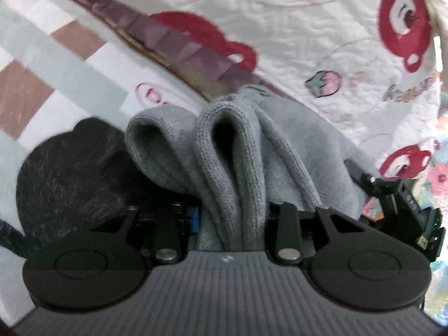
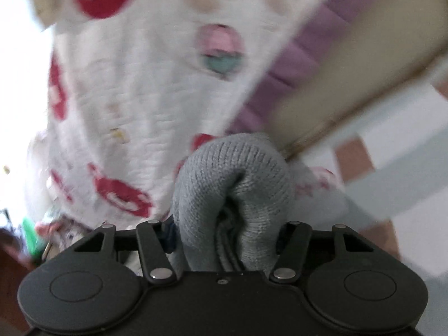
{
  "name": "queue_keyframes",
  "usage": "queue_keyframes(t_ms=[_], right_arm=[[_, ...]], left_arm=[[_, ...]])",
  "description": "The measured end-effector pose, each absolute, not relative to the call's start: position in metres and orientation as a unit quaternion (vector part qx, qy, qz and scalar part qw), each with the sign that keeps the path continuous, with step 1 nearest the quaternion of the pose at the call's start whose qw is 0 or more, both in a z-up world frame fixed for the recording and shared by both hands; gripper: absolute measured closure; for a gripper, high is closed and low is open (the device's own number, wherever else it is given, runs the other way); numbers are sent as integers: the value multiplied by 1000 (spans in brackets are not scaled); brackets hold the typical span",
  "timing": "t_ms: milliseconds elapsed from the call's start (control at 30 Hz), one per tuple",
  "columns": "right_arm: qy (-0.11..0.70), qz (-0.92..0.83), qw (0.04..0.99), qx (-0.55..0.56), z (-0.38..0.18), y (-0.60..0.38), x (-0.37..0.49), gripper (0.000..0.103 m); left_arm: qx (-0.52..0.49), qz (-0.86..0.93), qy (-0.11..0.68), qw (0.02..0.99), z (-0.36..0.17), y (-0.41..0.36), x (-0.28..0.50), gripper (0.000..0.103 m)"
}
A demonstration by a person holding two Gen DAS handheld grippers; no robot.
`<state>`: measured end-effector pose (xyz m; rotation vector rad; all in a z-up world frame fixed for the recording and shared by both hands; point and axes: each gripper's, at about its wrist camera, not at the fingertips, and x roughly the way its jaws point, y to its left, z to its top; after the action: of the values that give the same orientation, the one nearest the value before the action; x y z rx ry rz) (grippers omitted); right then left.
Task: Fold clothes
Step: 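Lift the folded cardigan with both tools and carry it toward the clothes stack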
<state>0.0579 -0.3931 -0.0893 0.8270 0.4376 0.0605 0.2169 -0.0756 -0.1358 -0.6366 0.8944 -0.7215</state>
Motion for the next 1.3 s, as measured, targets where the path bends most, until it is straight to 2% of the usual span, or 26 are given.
queue_keyframes(t_ms=[133,367,533,767,967,1100,1300], right_arm=[[190,63,915,350,-39,-374,57,39],[142,145,924,325,35,-316,67,39],[162,224,906,320,70,-250,99,39],[213,317,890,249,111,-145,149,39],[231,393,858,237,122,-61,215,39],[259,439,804,307,98,-19,275,40],[291,451,781,319,74,31,307,39]], left_arm=[[-314,-344,391,794,-100,-56,211,71],[-323,-311,318,835,-19,31,179,71],[-345,-264,263,861,7,119,141,71],[-401,-200,207,870,1,220,122,71],[-400,-132,171,891,18,294,129,71],[-392,-83,130,907,26,346,129,71],[-403,-50,103,908,10,386,156,71]])
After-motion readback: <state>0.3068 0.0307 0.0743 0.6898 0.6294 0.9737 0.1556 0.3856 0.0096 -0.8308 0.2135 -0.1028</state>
